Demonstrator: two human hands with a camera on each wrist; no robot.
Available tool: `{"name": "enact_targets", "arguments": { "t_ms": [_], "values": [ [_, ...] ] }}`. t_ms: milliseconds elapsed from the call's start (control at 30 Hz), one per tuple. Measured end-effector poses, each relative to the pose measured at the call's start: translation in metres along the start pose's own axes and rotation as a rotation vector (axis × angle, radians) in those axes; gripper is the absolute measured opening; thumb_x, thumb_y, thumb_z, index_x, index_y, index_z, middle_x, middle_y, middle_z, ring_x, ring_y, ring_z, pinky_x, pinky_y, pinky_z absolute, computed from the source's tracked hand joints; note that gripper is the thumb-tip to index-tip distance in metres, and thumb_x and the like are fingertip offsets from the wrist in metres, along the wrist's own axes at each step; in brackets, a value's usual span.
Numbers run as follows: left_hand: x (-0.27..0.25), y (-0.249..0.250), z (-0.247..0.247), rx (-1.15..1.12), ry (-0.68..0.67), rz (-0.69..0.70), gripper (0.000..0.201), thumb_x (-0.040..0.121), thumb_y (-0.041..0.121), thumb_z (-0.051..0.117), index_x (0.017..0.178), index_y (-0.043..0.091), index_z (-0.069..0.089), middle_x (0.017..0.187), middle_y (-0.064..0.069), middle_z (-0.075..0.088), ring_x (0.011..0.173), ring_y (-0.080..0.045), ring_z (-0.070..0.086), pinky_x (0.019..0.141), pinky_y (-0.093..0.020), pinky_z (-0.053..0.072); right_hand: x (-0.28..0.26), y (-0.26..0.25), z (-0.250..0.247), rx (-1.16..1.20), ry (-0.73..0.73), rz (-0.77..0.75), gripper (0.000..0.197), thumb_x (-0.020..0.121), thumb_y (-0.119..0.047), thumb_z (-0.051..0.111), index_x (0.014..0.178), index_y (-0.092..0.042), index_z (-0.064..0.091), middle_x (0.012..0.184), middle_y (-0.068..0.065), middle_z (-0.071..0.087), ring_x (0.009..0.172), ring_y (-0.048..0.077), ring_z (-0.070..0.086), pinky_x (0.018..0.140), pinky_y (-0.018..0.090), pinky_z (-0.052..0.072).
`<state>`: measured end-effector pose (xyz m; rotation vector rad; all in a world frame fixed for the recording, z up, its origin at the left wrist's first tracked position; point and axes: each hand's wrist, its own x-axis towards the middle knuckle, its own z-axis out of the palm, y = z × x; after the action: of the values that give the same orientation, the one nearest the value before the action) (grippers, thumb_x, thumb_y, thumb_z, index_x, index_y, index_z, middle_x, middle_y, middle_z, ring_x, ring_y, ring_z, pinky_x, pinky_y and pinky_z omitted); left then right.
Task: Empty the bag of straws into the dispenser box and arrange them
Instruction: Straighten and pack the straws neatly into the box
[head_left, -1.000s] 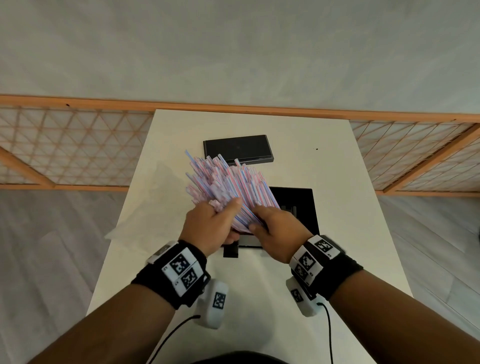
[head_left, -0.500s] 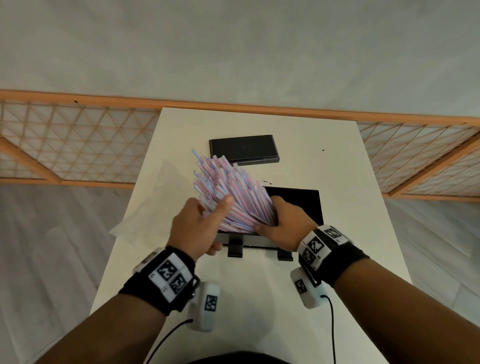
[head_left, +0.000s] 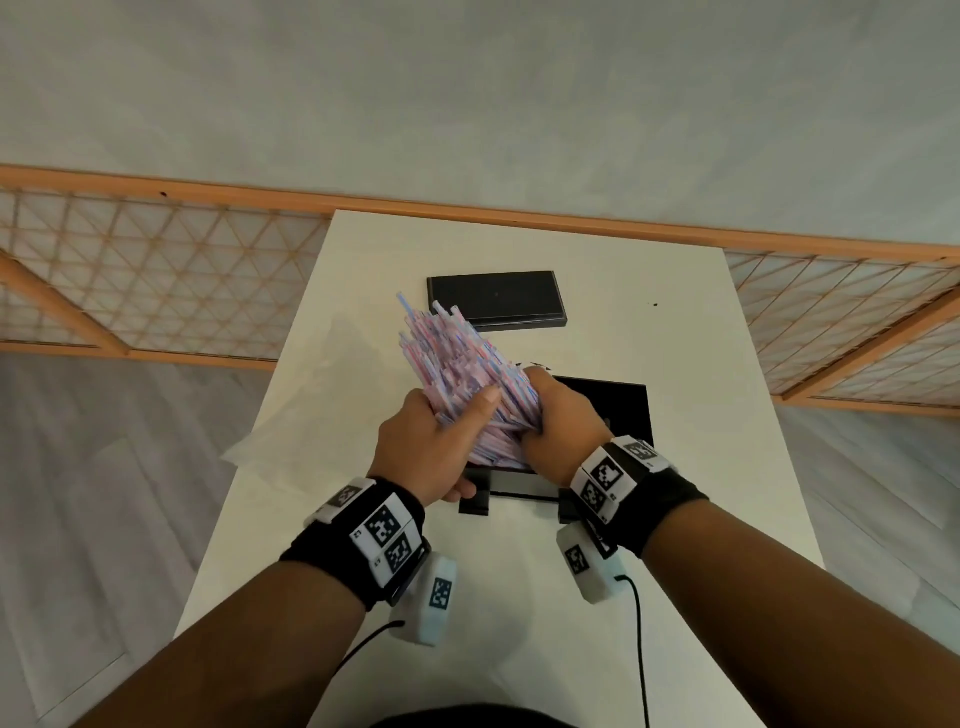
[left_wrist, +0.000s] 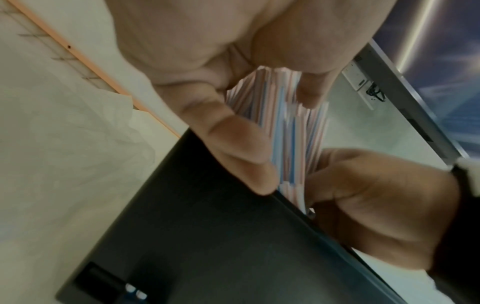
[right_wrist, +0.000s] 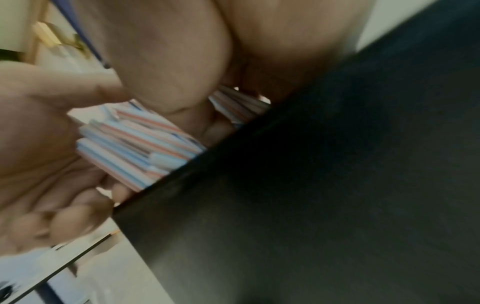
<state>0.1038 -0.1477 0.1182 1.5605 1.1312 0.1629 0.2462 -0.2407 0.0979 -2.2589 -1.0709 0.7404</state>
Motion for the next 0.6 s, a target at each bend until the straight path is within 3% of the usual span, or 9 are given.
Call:
{"name": "enact_targets", "arguments": {
  "t_ms": [133, 300, 367, 467, 533, 600],
  "values": [
    [-0.002, -0.001, -0.001, -0.038, 0.014, 0.018, 0.052, 0.084, 0.069, 0.064, 0.109, 0.024, 0.063, 0.091, -0.003, 0.073, 0.048, -0.027, 0.072, 0.048, -0.031, 0.058, 0.001, -0.001, -0.005, -0.039, 0.132, -0.2, 0.046, 0.073, -0.011, 0.045, 0.118, -0.015, 0.056, 0.104, 0.01, 0.061, 0.094, 0.03, 0.058, 0.081, 0.036, 0.049],
    [-0.002, -0.003, -0.003, -0.07, -0.001, 0.011, 0.047, 0.083, 0.069, 0.066, 0.108, 0.028, 0.064, 0.088, -0.003, 0.073, 0.051, -0.028, 0.073, 0.05, -0.032, 0.059, -0.007, 0.022, -0.01, -0.283, 0.243, -0.047, 0.057, 0.074, -0.026, 0.074, 0.128, -0.024, 0.053, 0.114, 0.007, 0.05, 0.101, 0.03, 0.047, 0.088, 0.042, 0.047],
    [-0.001, -0.004, -0.003, -0.078, -0.005, 0.01, 0.045, 0.083, 0.068, 0.067, 0.108, 0.032, 0.064, 0.087, -0.001, 0.073, 0.051, -0.028, 0.073, 0.052, -0.033, 0.06, -0.016, 0.032, -0.015, -0.215, 0.283, -0.009, 0.051, 0.072, -0.031, 0.081, 0.112, -0.018, 0.053, 0.108, 0.004, 0.053, 0.096, 0.025, 0.051, 0.082, 0.035, 0.045],
    [0.0, -0.005, -0.002, -0.063, -0.009, 0.02, 0.045, 0.085, 0.067, 0.065, 0.111, 0.03, 0.064, 0.088, 0.0, 0.072, 0.05, -0.028, 0.072, 0.051, -0.033, 0.06, -0.025, 0.042, -0.016, -0.24, 0.075, 0.085, 0.046, 0.075, -0.057, 0.074, 0.08, -0.016, 0.053, 0.078, -0.001, 0.06, 0.071, 0.018, 0.057, 0.062, 0.03, 0.044],
    [0.001, -0.004, -0.001, -0.045, -0.01, 0.038, 0.043, 0.087, 0.066, 0.063, 0.111, 0.03, 0.064, 0.086, 0.001, 0.073, 0.049, -0.028, 0.072, 0.049, -0.033, 0.059, -0.029, 0.044, -0.011, -0.24, -0.076, 0.032, 0.047, 0.079, -0.066, 0.065, 0.08, -0.02, 0.058, 0.072, -0.004, 0.062, 0.067, 0.013, 0.058, 0.06, 0.027, 0.045],
    [0.002, -0.003, -0.001, -0.029, -0.009, 0.046, 0.042, 0.089, 0.066, 0.06, 0.11, 0.03, 0.066, 0.083, 0.0, 0.073, 0.048, -0.028, 0.072, 0.048, -0.032, 0.058, -0.03, 0.043, -0.005, -0.219, -0.152, -0.051, 0.041, 0.082, -0.064, 0.062, 0.085, -0.023, 0.06, 0.073, -0.006, 0.061, 0.067, 0.011, 0.059, 0.063, 0.027, 0.046]
  ]
}}
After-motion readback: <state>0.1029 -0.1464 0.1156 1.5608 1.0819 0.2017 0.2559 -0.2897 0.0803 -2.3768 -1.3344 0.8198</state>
